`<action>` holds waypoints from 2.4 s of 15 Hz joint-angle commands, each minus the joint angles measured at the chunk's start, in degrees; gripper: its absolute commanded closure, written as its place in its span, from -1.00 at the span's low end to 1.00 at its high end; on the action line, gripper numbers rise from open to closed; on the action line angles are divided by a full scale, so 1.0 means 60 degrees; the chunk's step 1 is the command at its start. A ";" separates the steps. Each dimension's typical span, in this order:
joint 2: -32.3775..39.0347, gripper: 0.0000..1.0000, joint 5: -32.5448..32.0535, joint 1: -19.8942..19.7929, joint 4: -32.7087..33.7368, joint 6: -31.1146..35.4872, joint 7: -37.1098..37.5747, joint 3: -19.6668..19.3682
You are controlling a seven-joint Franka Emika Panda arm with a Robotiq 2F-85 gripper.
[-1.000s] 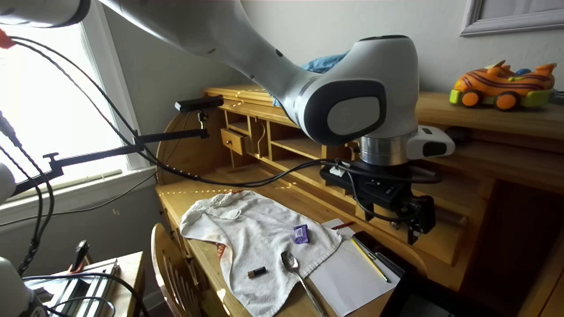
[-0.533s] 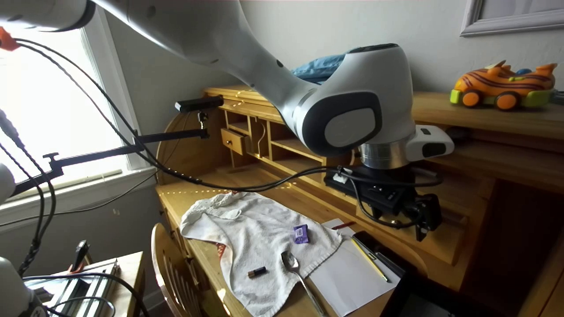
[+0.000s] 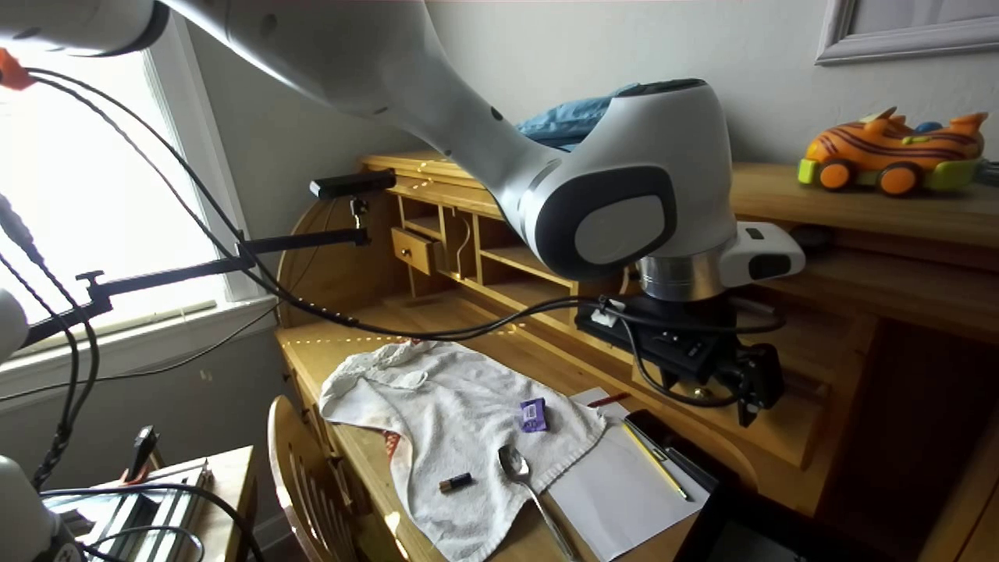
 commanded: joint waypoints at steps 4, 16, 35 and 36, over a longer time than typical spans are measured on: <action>-0.0058 -1.00 0.0066 -0.0068 0.0018 -0.0244 0.0029 0.0092; 0.0611 -0.45 -0.0069 -0.0369 -0.0201 0.3098 -0.0392 0.0165; -0.0501 -1.00 0.0310 -0.0535 -0.0109 -0.1627 -0.0171 0.0631; -0.0624 -1.00 0.0190 -0.0360 -0.0138 -0.1910 -0.0051 0.0486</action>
